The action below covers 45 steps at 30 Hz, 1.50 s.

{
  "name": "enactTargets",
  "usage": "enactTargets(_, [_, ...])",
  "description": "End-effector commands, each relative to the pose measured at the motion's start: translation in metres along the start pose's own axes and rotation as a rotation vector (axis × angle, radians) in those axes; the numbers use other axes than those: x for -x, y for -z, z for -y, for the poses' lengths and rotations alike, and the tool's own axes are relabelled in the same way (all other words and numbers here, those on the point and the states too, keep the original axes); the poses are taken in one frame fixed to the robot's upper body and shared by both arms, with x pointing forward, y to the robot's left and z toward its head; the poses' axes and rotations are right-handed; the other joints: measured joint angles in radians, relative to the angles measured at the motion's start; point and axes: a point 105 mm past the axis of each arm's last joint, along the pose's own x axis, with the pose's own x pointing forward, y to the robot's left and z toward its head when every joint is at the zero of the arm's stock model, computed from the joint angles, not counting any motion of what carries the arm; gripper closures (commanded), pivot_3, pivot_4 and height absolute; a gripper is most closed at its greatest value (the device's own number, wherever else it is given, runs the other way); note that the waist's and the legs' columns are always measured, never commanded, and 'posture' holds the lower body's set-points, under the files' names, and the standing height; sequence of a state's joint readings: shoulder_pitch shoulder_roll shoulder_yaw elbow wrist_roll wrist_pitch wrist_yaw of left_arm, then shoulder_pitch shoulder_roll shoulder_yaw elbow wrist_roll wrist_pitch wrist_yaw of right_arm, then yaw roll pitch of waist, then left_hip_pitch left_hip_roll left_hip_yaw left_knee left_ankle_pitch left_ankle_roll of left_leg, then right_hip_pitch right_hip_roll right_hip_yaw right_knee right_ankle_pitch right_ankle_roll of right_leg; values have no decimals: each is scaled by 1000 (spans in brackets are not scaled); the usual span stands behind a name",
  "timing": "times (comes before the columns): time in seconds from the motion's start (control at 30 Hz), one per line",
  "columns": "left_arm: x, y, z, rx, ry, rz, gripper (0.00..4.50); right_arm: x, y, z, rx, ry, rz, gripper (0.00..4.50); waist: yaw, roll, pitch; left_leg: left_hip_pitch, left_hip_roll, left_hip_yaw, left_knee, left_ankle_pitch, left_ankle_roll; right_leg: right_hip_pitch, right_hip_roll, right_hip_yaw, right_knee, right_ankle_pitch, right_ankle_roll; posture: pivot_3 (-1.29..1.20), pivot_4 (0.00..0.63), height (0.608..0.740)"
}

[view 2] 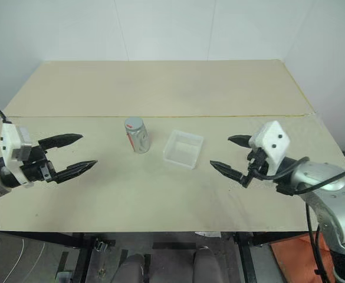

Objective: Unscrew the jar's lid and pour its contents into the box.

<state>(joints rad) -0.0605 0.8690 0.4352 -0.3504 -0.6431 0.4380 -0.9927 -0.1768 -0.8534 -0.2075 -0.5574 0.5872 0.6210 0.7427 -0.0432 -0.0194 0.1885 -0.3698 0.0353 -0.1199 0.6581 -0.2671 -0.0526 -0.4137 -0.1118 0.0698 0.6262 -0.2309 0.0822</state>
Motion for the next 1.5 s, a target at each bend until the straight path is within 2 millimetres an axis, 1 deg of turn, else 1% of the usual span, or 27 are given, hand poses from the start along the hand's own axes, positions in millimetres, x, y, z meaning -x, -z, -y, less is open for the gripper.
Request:
enactTargets(0.03, [1, -16, 1, -41, -27, 36, 61, 2, -9, 3, 53, 11, 27, 0, 4, 0, 0, 0, 0, 0, 0, 0, 0, 0, 0, 0, 0, 0, 0, 0, 150, 740])
enactTargets(0.17, [-4, -12, 7, -28, -20, 45, 61, -1, -1, -1, 61, -32, 2, 0, 3, 0, 0, 1, 0, 0, 0, 0, 0, 1, 0, 0, 0, 0, 0, 0, 150, 740])
enactTargets(0.23, [-5, -12, 11, -23, -23, 53, 61, -3, -7, 1, 58, -41, 24, 0, 1, 0, 0, 1, 0, 0, 0, 0, 0, 1, 0, 0, 0, 0, 0, 0, 150, 740])
enactTargets(0.33, [-5, -11, 15, -4, -44, 62, 61, 1, -12, 2, 73, -55, 43, 0, -3, 0, 0, 1, 0, 0, 0, 0, 0, 0, 0, 0, 0, 0, 0, 0, 150, 740])
enactTargets(0.5, [-18, 8, 15, 43, -92, 40, 61, 10, -9, 2, 89, -42, 33, 0, 7, 0, 0, 1, 0, 0, 0, 0, 0, 1, 0, 0, 1, 0, 0, 0, 150, 740])
enactTargets(0.6, [-26, 20, 15, 97, -109, 58, 61, 13, -6, -2, 101, -27, 30, 0, 8, 0, 0, 1, 0, 0, 0, 0, 0, 2, 0, 0, 0, 0, 0, 0, 150, 740])
enactTargets(0.67, [-37, 18, 11, 105, -92, 91, 61, 15, -15, -3, 84, -22, 66, 0, 7, 0, 0, 1, 0, 0, 0, 0, 0, 1, 0, 0, 0, 0, 0, 0, 150, 740])
enactTargets(0.7, [-44, 19, 7, 101, -98, 92, 61, 15, -16, -4, 85, -23, 68, 0, 8, 0, 0, 1, 0, 0, 1, 0, 0, 2, 0, 0, 1, 0, 0, 0, 150, 740])
enactTargets(0.83, [-60, 23, -2, 103, -126, 103, 61, 14, -12, -8, 106, -7, 37, 0, 6, 0, 0, 2, 0, 0, 1, 0, 0, 3, 0, 0, -1, 1, 0, 0, 150, 740])
enactTargets(1.0, [-82, 24, -5, 175, -118, 138, 61, 14, -17, -10, 115, 5, 55, 0, 2, 0, 0, 2, 0, 0, 1, 0, 0, 3, 0, 0, 0, 1, 0, 0, 150, 740])
enactTargets(1.17, [-106, 31, -14, 164, -184, 147, 61, 13, -20, -8, 132, 8, 55, 0, 6, -1, 0, 2, -1, 0, 1, 0, 0, 4, 0, 0, -1, 1, 0, 0, 150, 740])
enactTargets(1.33, [-118, 37, -24, 143, -271, 153, 61, 12, -25, -7, 145, 5, 61, 0, 5, -1, 0, 2, -1, -1, 1, 0, 0, 4, 0, 0, -1, 1, 0, 0, 150, 740])
enactTargets(1.5, [-127, 41, -26, 131, -295, 172, 61, 12, -27, -6, 153, 4, 63, 0, 6, -1, 0, 2, -1, -1, 1, 0, -1, 4, 0, 0, -1, 1, 0, 0, 150, 740])
